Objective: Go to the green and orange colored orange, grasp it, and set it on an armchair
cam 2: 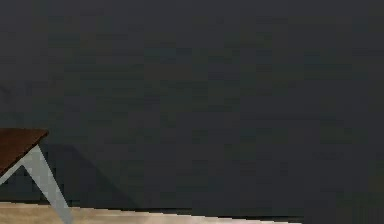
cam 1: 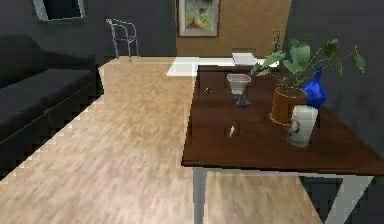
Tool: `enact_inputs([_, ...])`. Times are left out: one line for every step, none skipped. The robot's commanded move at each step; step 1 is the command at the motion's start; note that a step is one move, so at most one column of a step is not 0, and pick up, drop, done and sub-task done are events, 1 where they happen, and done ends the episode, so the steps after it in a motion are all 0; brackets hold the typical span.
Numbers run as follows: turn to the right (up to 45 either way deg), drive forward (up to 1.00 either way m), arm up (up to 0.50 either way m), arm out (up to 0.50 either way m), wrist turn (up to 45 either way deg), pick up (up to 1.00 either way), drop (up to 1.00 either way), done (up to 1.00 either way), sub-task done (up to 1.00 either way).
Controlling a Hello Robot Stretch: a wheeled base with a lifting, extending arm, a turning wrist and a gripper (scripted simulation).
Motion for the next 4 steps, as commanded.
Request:
enact_inputs([-45.0,0.0,0.0,0.0,0.0,0.0,0.0,0.0,0.0])
enact_inputs([0.0,0.65,0.0,0.0,0.0,0.0,0.0,0.0,0.0])
enact_inputs([15.0,0.0,0.0,0.0,0.0,0.0,0.0,0.0,0.0])
enact_inputs([0.0,0.35,0.0,0.0,0.0,0.0,0.0,0.0,0.0])
